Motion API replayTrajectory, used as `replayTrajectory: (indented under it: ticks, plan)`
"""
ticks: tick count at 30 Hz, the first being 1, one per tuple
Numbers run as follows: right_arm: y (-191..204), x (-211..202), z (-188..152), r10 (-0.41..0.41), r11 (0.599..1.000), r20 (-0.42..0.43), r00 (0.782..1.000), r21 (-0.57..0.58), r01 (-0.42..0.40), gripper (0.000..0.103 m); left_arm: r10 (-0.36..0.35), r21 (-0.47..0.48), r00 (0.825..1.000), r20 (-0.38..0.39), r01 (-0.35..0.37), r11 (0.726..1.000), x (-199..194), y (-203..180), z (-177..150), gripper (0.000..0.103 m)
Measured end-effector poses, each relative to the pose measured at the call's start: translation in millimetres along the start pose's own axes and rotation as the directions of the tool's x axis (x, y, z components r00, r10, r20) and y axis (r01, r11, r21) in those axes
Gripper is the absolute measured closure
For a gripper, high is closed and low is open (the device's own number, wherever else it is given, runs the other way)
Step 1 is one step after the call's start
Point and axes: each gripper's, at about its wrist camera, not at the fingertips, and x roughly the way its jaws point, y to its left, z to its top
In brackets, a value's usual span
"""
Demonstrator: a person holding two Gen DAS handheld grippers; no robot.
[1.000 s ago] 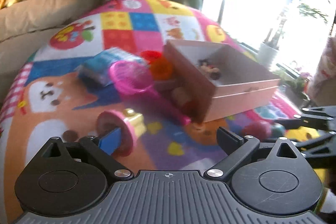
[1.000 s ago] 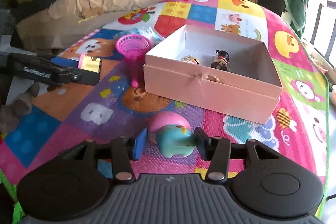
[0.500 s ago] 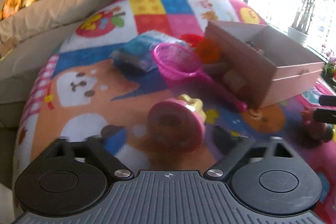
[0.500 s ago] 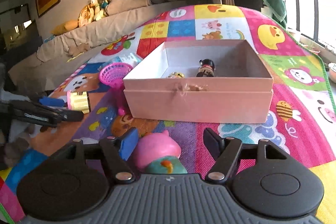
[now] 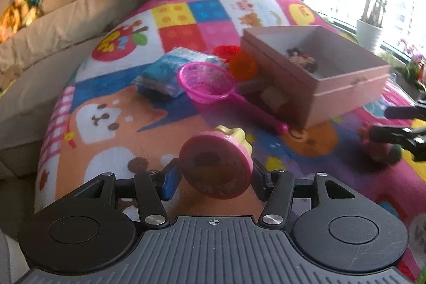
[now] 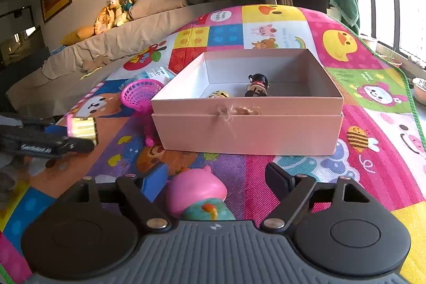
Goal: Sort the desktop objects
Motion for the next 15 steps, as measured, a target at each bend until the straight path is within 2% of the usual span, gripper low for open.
replayTrajectory:
  ticks: [10,15]
  plan:
    - [-0.2,0.1,0.3,-0.01,1.0,-0.002,1.0,-0.001,0.01,0.02,-0.049,0.096,0.998,0.038,0.045,0.994,-35.9,-25.3,-9.2,0.042]
    - [-0.4,-0.1,0.4,-0.009,1.0,-0.003,1.0,-0.001,0.009,0.019,-0.073,0.115,0.997,0.034,0.069,0.991,-42.0,-28.2,-15.9,0.04]
